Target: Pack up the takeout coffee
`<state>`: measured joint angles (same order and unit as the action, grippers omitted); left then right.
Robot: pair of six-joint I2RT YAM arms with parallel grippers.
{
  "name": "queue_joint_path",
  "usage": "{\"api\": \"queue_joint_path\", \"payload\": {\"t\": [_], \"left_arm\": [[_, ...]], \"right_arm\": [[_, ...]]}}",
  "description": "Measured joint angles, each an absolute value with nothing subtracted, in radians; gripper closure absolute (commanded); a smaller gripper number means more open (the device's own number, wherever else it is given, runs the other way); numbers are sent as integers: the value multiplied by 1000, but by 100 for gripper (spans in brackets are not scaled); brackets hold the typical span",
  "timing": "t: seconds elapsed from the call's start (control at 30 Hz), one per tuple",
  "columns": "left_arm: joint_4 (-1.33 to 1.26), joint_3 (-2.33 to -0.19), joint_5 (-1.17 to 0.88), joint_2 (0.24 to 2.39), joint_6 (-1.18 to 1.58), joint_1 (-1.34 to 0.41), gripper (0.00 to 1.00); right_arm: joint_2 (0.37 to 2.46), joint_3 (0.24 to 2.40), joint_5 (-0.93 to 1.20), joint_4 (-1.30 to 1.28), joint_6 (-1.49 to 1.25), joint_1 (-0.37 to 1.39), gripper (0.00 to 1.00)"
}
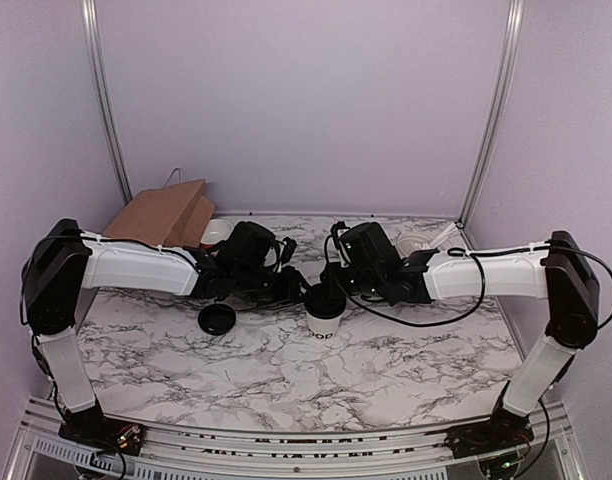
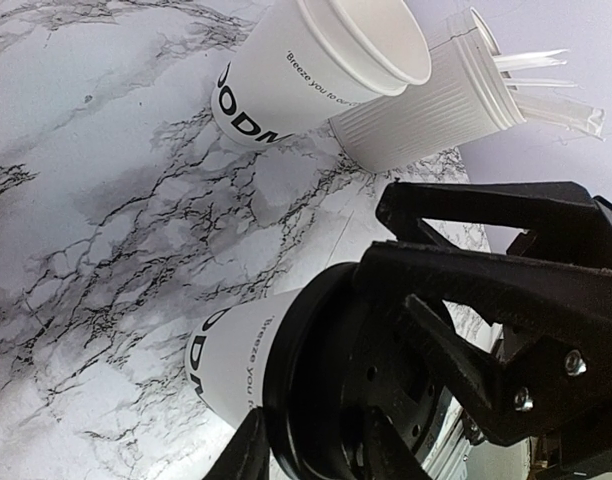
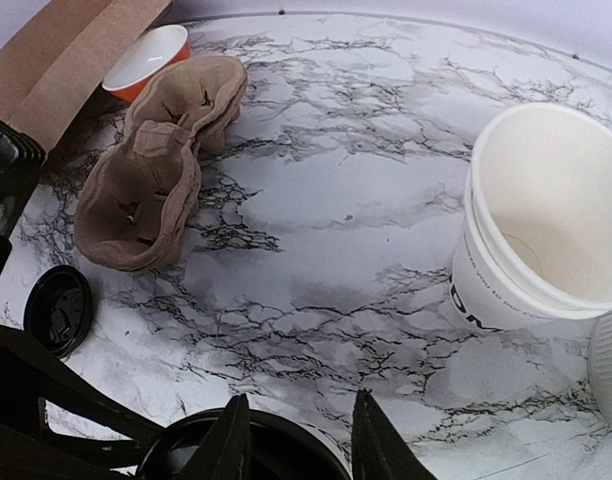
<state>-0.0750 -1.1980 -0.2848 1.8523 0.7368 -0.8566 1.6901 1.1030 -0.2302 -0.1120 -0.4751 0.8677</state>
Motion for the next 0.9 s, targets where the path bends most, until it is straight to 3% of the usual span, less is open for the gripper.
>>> {"api": "queue_joint_path", "payload": {"t": [0.9], "left_arm": [[-38, -1215, -265, 1854, 690, -857, 60]], "right_arm": [[1686, 1098, -301, -112, -502, 900, 63]]}}
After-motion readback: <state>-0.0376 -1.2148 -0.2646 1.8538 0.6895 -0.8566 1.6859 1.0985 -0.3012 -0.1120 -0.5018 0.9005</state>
